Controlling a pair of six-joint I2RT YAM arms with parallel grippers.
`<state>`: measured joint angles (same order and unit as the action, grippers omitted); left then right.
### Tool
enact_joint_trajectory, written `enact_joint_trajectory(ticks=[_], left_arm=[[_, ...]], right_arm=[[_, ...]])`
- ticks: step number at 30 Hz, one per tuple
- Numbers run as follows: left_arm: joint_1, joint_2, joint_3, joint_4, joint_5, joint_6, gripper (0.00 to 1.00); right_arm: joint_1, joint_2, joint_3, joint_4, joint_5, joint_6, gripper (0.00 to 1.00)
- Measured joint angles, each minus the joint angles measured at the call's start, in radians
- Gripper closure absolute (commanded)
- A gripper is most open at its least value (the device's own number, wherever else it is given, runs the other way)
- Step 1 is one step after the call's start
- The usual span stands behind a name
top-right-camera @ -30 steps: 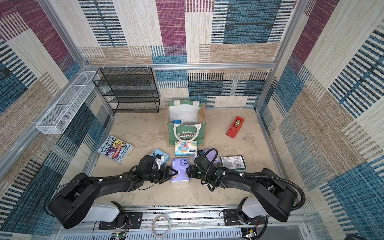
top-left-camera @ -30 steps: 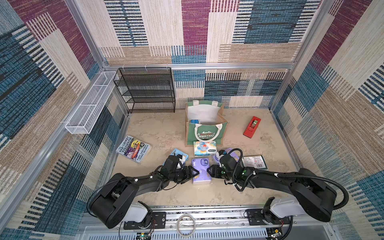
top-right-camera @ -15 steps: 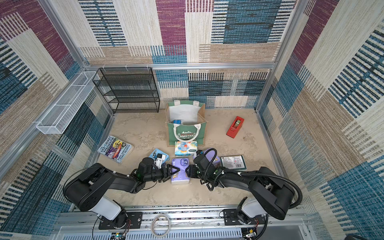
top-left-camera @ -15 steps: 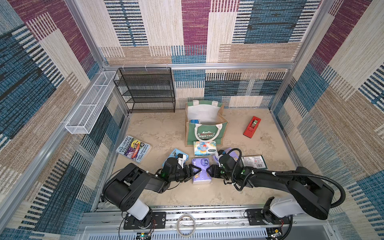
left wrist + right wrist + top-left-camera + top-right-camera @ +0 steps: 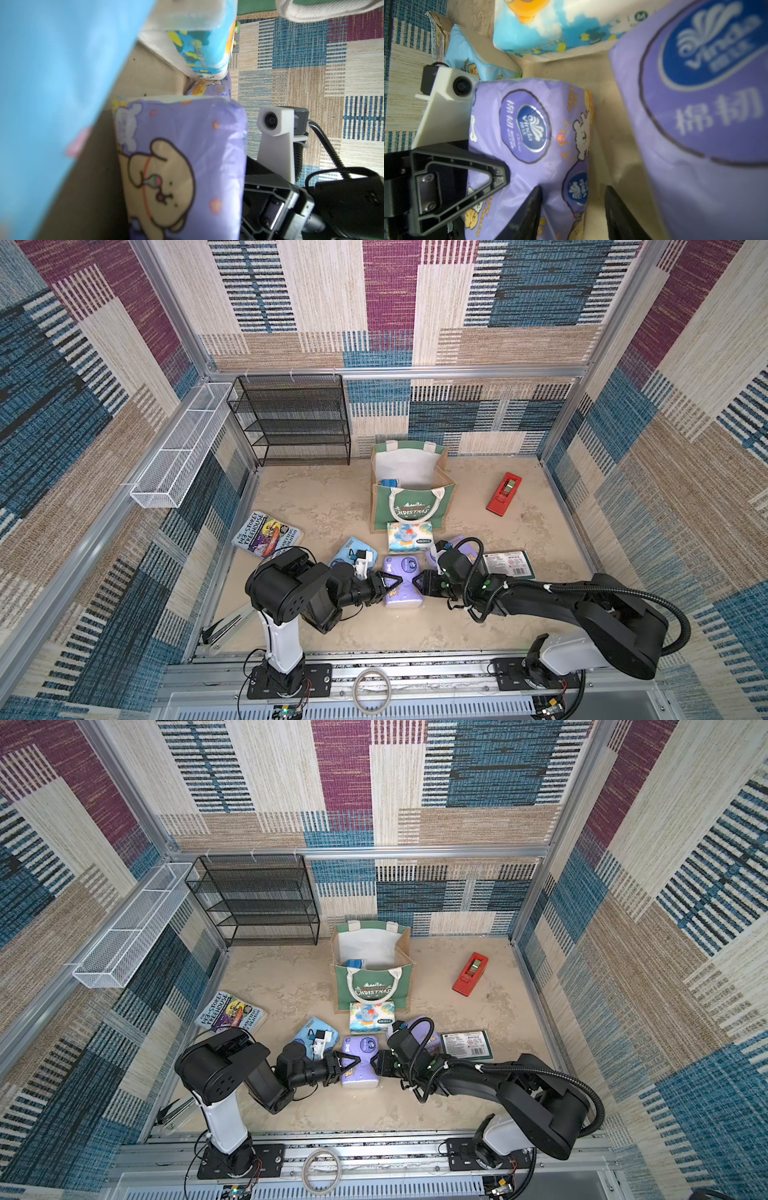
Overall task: Put tissues into the canvas bag
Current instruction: Pick up the pack of facial tissues from the center of the board.
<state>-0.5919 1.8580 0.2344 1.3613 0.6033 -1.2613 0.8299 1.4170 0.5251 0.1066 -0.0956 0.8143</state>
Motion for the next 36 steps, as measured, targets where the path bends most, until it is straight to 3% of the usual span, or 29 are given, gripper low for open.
enact_joint_trajectory(ticks=[7,18,29,36], left_arm=[[0.000,-0.020,-0.009,0.000,-0.016,-0.019,0.67],[0.000,-0.137,-0.019,-0.030,-0.055,-0.043,0.72],[0.000,-0.522,0.047,-0.425,-0.095,0.035,0.74],[0.005,-0.695,0.122,-0.705,-0.129,0.068,0.75]], right_arm=[[0.000,-0.014,0.013,-0.024,0.002,-0.005,0.46],[0.000,-0.117,0.058,-0.121,0.053,-0.023,0.33],[-0.019,-0.229,0.196,-0.286,0.123,-0.098,0.25],[-0.101,-0.293,0.342,-0.399,0.171,-0.208,0.22]])
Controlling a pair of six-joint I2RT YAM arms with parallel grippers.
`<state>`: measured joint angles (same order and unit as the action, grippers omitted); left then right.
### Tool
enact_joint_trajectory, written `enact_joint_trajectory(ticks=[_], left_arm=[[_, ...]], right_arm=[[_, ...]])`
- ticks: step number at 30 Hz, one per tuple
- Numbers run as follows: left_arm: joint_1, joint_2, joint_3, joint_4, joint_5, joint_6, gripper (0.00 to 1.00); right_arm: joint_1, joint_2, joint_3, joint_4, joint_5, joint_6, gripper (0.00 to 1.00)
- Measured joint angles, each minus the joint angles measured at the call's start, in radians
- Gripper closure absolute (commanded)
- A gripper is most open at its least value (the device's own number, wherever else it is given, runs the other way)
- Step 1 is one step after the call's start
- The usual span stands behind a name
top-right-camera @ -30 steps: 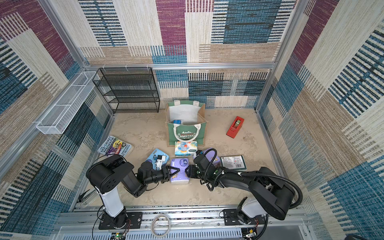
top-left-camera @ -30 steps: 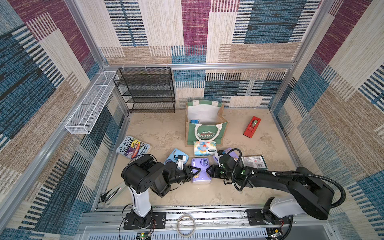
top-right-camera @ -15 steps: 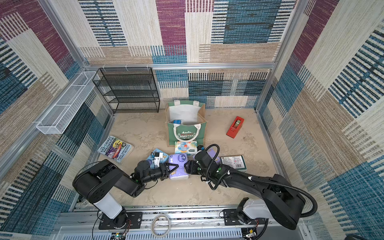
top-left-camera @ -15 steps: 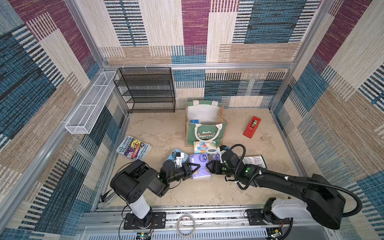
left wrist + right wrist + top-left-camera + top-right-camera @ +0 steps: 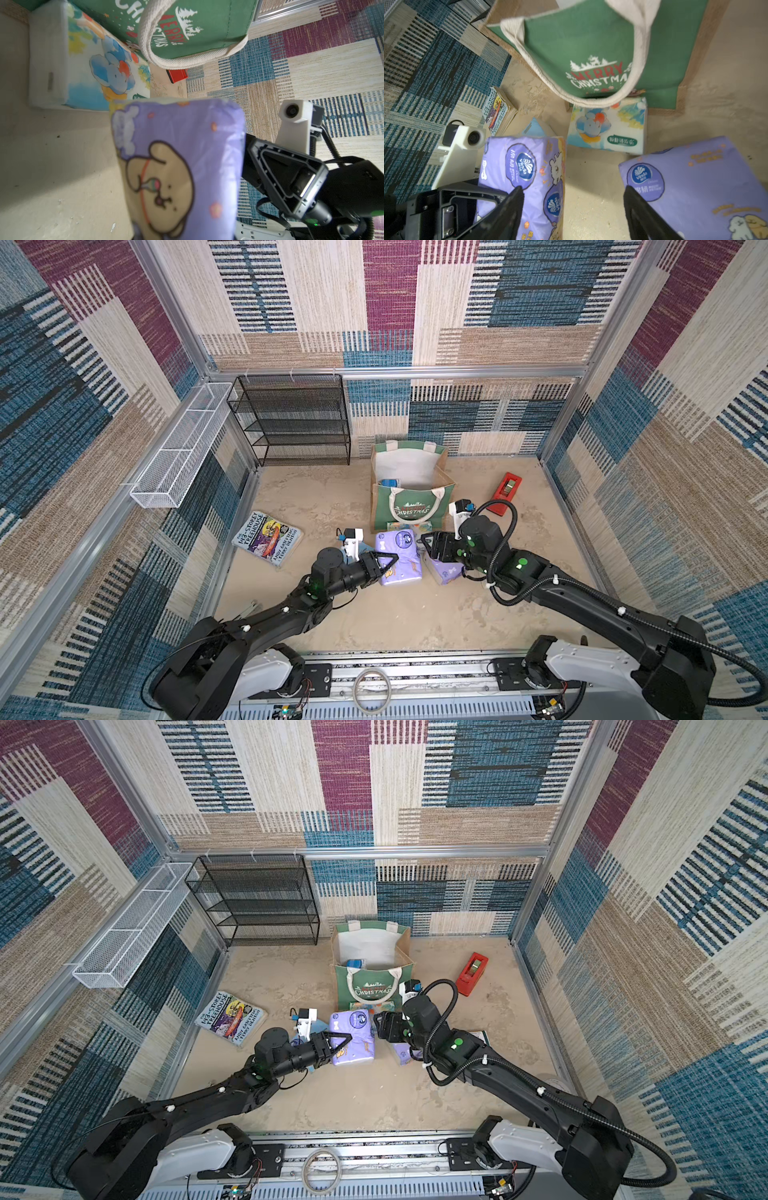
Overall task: Put tissues into the canvas bag
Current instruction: Pick up the pack of facial tissues from the center of the board.
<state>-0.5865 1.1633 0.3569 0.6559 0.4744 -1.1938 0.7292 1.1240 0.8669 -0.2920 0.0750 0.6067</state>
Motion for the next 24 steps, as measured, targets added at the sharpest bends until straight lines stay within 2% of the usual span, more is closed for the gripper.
enact_joint_trajectory(ticks=[6,13,19,24], left_arm=[[0.010,-0.095,0.109,-0.206,0.000,0.052,0.76],[0.032,-0.162,0.235,-0.391,-0.004,0.121,0.77],[0.076,-0.133,0.370,-0.505,0.005,0.171,0.78],[0.111,-0.066,0.527,-0.601,0.031,0.229,0.79]], right_arm=[[-0.116,0.046,0.172,-0.071,0.015,-0.156,0.25],[-0.281,0.227,0.397,-0.120,0.007,-0.355,0.32],[-0.359,0.439,0.618,-0.153,-0.067,-0.488,0.36],[-0.380,0.592,0.779,-0.197,-0.109,-0.557,0.37]])
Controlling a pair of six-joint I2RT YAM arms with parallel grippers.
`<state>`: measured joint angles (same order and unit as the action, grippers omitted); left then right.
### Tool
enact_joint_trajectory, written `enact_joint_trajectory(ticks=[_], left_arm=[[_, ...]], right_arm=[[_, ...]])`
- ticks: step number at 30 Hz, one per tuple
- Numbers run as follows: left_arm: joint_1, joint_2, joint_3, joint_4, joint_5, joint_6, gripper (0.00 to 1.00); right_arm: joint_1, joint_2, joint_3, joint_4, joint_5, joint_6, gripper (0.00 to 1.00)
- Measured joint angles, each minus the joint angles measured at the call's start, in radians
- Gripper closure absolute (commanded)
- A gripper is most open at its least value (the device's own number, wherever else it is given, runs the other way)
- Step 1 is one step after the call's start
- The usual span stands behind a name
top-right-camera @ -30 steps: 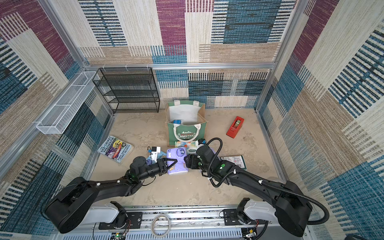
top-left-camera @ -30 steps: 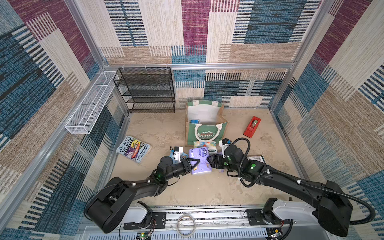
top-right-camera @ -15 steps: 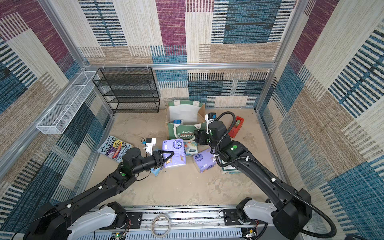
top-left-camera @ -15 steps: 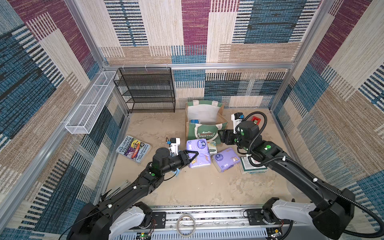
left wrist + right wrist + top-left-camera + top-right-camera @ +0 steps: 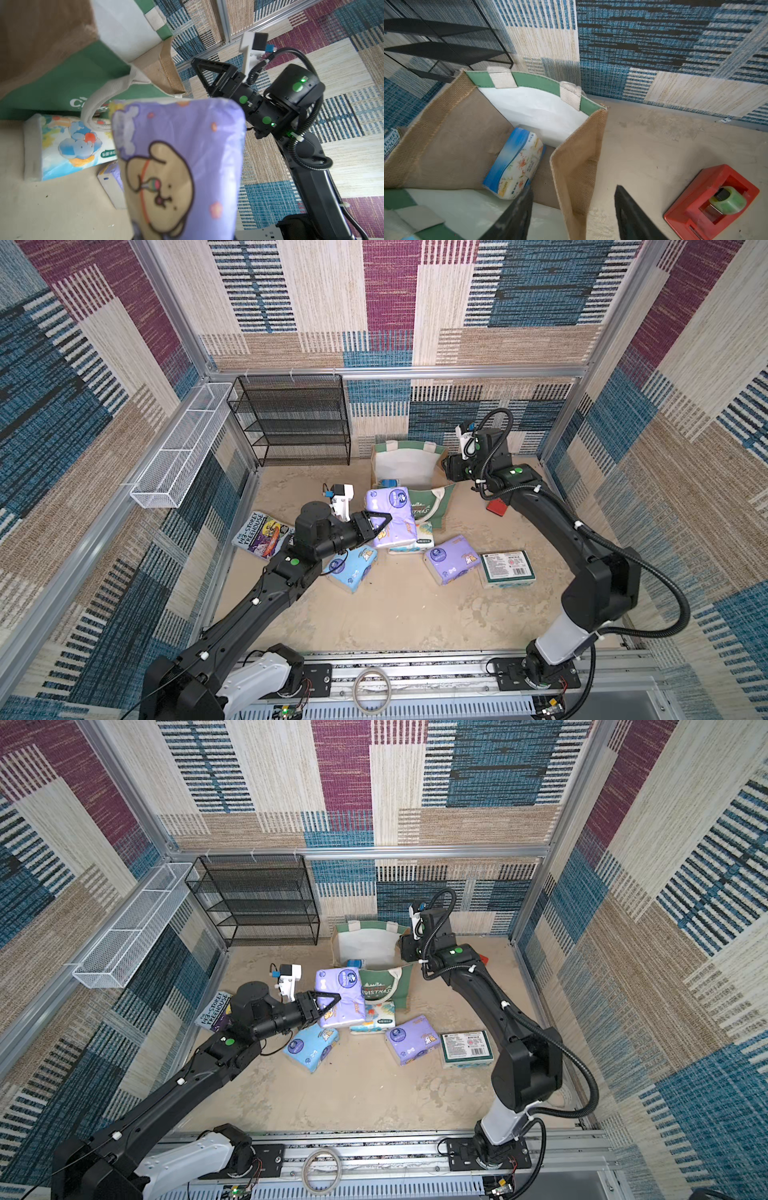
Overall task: Put tissues into the canvas bag
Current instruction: Pick up the pack of facial tissues from the center of the board, then place the pack of facial tissues in the canvas bag.
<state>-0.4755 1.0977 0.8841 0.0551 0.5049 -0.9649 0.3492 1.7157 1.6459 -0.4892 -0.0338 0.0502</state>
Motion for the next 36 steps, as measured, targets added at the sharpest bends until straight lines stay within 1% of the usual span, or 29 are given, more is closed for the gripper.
enact_joint_trajectory(ticks=[5,10,17,21,25,36], left_arm=[[0.034,0.076,0.154,-0.079,0.026,0.059,0.79],[0.050,0.167,0.305,-0.156,0.039,0.117,0.80],[0.055,0.296,0.463,-0.244,0.051,0.191,0.80],[0.055,0.353,0.531,-0.285,0.049,0.220,0.80],[0.055,0.407,0.591,-0.309,0.048,0.237,0.80],[0.027,0.637,0.798,-0.352,0.040,0.264,0.80]], right_arm=[[-0.010,0.135,0.143,-0.053,-0.027,-0.035,0.43],[-0.016,0.207,0.207,-0.102,-0.054,-0.055,0.45],[-0.014,0.280,0.290,-0.160,-0.071,-0.062,0.61],[-0.015,0.292,0.306,-0.186,-0.071,-0.062,0.72],[-0.015,0.290,0.316,-0.203,-0.069,-0.062,0.80],[-0.015,0.262,0.332,-0.235,-0.065,-0.062,0.88]])
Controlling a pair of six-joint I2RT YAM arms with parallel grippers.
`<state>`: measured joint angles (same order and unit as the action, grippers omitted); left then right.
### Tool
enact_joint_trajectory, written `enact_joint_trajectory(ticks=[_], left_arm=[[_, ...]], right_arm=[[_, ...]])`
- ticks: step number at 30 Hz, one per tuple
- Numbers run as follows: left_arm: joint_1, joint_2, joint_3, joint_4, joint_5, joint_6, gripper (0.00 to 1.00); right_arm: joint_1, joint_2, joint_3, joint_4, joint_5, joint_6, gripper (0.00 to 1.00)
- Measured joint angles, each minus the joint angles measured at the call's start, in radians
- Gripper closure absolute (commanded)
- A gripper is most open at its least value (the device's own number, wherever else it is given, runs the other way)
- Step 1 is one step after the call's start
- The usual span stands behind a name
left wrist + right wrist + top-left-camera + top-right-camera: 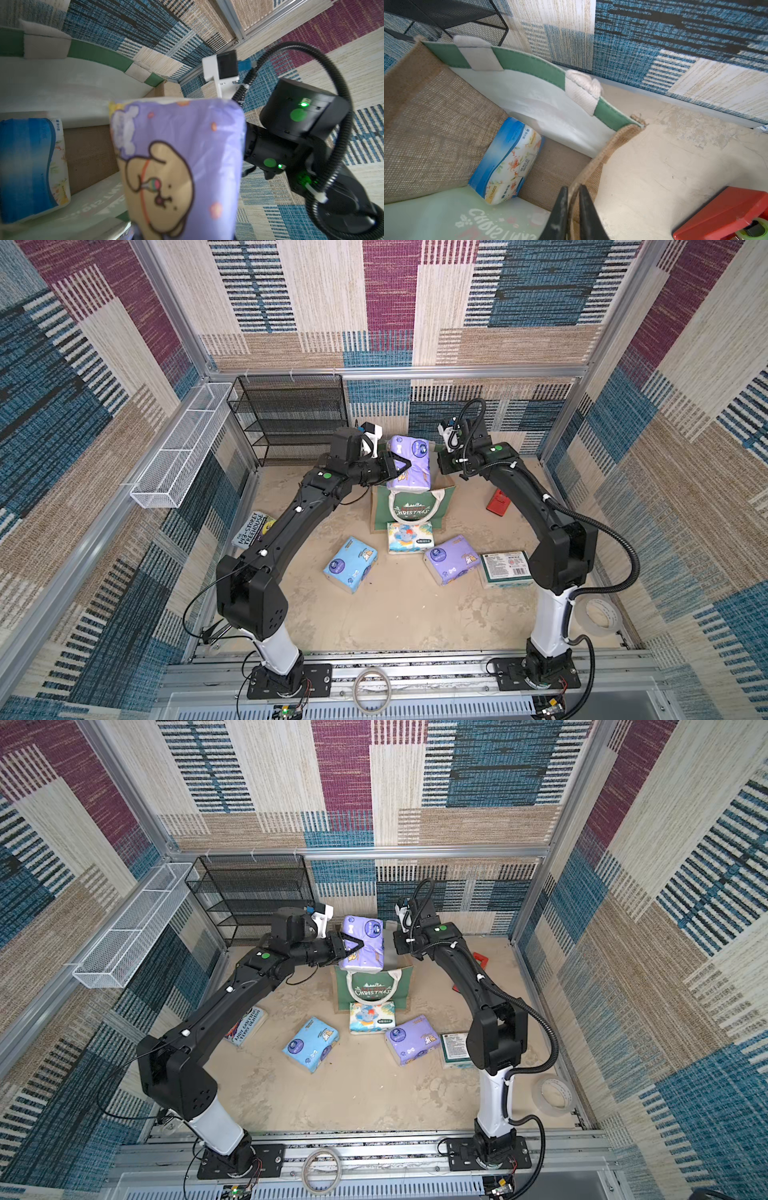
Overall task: Put tissues into the canvas bag
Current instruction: Place the pack of facial tissues in the canvas bag.
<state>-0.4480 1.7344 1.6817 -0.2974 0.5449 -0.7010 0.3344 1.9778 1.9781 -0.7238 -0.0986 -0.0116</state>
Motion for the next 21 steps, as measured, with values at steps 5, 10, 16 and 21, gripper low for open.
enact_joint_trajectory(ticks=[5,10,16,21], left_arm=[[-0.015,0.089,0.061,-0.020,-0.017,0.000,0.80],[-0.016,0.115,0.095,-0.037,-0.040,0.001,0.80],[-0.014,0.131,0.166,-0.046,-0.049,0.004,0.80],[-0.015,0.144,0.213,-0.061,-0.049,0.006,0.80]], right_arm=[[0.000,-0.005,-0.005,0.000,-0.007,0.000,0.93],[-0.003,-0.010,-0.030,0.002,-0.006,0.000,0.98],[-0.011,-0.041,-0.060,0.009,-0.008,0.000,1.00],[-0.013,-0.052,-0.070,0.010,-0.015,0.000,1.00]])
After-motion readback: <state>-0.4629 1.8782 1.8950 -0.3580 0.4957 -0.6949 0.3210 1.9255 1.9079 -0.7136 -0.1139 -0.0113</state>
